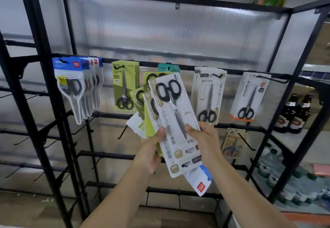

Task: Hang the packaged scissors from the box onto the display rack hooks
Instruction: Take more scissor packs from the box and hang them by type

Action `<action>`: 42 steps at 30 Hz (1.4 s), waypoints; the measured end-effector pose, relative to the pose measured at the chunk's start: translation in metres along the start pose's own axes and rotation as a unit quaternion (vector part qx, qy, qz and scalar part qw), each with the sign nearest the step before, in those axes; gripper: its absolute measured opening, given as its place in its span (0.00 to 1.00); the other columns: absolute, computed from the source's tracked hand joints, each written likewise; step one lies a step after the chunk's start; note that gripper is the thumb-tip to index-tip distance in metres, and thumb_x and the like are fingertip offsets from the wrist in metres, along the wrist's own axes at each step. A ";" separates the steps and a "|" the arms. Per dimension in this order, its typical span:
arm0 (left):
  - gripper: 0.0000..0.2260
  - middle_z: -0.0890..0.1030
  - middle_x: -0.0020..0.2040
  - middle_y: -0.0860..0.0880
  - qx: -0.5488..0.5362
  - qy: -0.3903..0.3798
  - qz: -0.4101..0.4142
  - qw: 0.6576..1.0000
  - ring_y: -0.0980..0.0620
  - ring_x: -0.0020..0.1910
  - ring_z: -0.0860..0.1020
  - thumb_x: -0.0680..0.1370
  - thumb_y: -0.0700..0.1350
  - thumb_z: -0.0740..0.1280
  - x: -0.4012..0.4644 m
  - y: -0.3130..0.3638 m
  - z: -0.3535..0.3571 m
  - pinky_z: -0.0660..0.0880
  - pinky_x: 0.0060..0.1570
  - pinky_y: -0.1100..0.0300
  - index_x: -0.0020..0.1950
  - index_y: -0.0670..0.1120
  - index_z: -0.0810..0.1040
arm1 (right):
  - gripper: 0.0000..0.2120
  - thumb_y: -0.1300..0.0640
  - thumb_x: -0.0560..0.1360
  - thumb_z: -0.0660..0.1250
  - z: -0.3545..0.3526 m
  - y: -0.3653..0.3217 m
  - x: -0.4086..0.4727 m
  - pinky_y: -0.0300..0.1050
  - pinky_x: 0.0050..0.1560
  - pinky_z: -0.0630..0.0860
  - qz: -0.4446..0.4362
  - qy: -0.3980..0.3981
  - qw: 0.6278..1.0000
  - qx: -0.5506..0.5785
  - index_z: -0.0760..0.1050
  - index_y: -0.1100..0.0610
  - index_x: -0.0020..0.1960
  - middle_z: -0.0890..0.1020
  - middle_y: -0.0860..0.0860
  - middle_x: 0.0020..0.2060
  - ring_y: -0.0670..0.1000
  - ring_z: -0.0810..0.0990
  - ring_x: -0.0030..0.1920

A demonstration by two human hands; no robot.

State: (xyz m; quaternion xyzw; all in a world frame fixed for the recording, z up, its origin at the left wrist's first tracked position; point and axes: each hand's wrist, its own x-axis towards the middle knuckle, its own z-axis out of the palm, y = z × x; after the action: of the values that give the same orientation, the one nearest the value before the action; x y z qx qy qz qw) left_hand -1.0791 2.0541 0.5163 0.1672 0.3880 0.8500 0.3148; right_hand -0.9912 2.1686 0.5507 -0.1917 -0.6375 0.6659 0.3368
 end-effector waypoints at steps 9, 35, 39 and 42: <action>0.21 0.85 0.51 0.46 0.020 0.049 -0.012 0.999 0.47 0.48 0.84 0.63 0.46 0.74 0.003 0.004 -0.006 0.79 0.40 0.52 0.54 0.48 0.80 | 0.05 0.59 0.74 0.69 0.000 0.006 0.004 0.35 0.29 0.73 -0.059 0.017 0.996 -0.056 0.78 0.51 0.40 0.81 0.46 0.31 0.44 0.79 0.31; 0.06 0.84 0.45 0.48 -0.069 0.213 0.017 0.975 0.52 0.35 0.83 0.74 0.43 0.71 0.017 0.025 -0.042 0.78 0.27 0.57 0.49 0.46 0.79 | 0.26 0.51 0.62 0.74 -0.050 0.010 0.012 0.47 0.38 0.80 0.228 -0.123 0.965 -0.030 0.76 0.59 0.57 0.85 0.56 0.47 0.56 0.84 0.45; 0.16 0.83 0.53 0.46 -0.081 0.200 0.020 0.976 0.50 0.45 0.83 0.73 0.43 0.71 0.015 0.021 -0.040 0.79 0.34 0.55 0.60 0.43 0.78 | 0.19 0.65 0.67 0.70 -0.045 0.018 0.013 0.51 0.40 0.80 0.200 -0.049 0.976 0.074 0.75 0.64 0.58 0.83 0.59 0.51 0.58 0.82 0.51; 0.25 0.81 0.58 0.45 -0.079 0.178 0.020 0.981 0.46 0.54 0.80 0.69 0.45 0.72 0.014 0.017 -0.038 0.78 0.39 0.52 0.65 0.43 0.75 | 0.13 0.67 0.72 0.68 -0.040 0.015 0.017 0.51 0.40 0.79 0.194 0.041 0.972 0.122 0.75 0.64 0.56 0.83 0.59 0.51 0.58 0.81 0.51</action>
State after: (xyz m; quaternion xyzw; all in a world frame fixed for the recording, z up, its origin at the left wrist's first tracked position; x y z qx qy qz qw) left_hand -1.1159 2.0338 0.5056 -0.0047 0.3660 0.9002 0.2360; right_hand -0.9785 2.2101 0.5348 -0.2965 -0.4872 0.7831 0.2480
